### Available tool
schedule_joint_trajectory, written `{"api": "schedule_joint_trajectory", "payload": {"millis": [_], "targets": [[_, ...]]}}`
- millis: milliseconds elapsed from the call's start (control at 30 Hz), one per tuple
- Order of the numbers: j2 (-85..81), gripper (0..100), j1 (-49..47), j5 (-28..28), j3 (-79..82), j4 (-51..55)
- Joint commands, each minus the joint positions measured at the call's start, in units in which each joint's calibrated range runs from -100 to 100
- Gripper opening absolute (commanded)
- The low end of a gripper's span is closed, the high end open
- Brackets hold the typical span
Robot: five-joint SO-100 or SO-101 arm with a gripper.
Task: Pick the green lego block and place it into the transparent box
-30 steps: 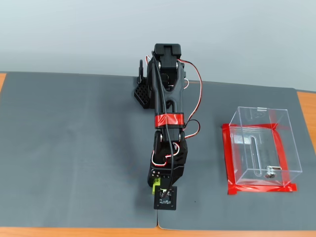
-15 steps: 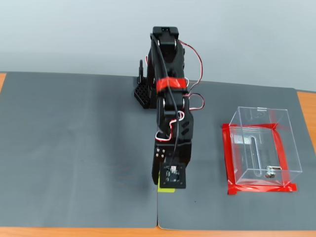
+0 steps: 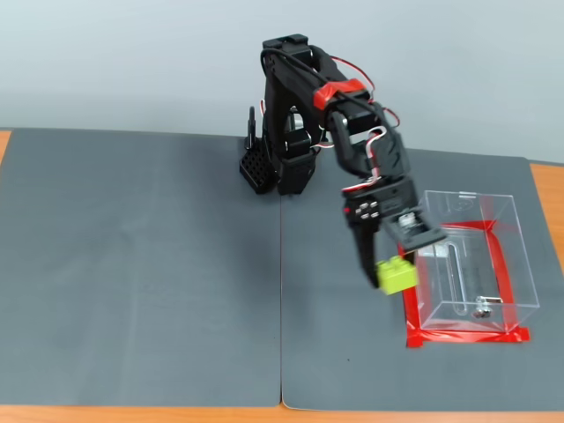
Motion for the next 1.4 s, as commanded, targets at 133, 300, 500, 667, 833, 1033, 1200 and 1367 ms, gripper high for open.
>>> {"api": "schedule_joint_trajectory", "payload": {"millis": [133, 300, 500, 667, 833, 1033, 1200, 1367], "targets": [[-1.4, 11, -14.1, 0.0, -6.9, 0.1], [-0.1, 11, -18.8, 0.0, -6.8, 0.1], [4.0, 11, -22.1, 0.0, -7.5, 0.1], [6.4, 11, -22.9, 0.0, -7.5, 0.1], [8.4, 11, -22.9, 0.0, -7.5, -0.1], [10.4, 12, -24.5, 0.0, -7.6, -0.7], [10.5, 12, -26.8, 0.0, -7.6, -0.7], [10.6, 23, -27.5, 0.0, -7.5, -0.7]]}}
